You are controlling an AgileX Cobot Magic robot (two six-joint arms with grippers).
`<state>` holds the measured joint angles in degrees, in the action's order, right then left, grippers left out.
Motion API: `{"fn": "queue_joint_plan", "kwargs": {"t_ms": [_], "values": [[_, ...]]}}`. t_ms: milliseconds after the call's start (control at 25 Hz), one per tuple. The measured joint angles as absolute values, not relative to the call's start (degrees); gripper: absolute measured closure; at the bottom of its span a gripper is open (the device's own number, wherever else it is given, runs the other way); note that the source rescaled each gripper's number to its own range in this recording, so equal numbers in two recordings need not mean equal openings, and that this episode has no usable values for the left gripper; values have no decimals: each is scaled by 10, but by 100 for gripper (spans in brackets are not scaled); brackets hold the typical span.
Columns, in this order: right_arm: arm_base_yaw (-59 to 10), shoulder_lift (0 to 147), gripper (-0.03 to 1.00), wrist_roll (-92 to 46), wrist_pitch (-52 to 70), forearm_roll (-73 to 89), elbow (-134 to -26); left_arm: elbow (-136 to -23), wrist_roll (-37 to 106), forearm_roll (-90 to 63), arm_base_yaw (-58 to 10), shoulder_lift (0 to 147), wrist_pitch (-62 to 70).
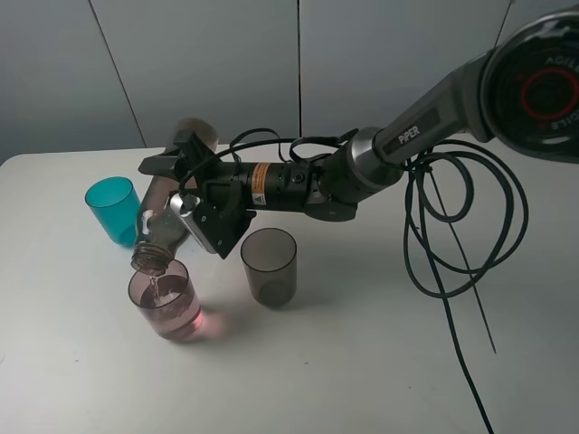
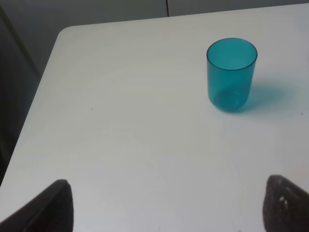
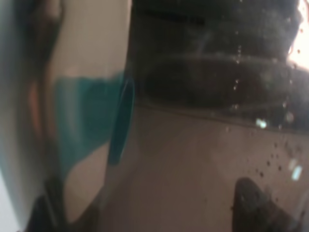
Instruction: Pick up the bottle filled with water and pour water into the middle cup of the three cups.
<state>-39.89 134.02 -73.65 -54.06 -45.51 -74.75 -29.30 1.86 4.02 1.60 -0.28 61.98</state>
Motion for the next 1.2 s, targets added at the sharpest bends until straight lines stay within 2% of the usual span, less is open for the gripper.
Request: {"fn": "queue_joint_plan", "kwargs": {"t_ms": [1200], "values": [[-399, 1334, 97, -754, -541, -455, -748, -293, 19, 40, 16, -3, 620]]}}
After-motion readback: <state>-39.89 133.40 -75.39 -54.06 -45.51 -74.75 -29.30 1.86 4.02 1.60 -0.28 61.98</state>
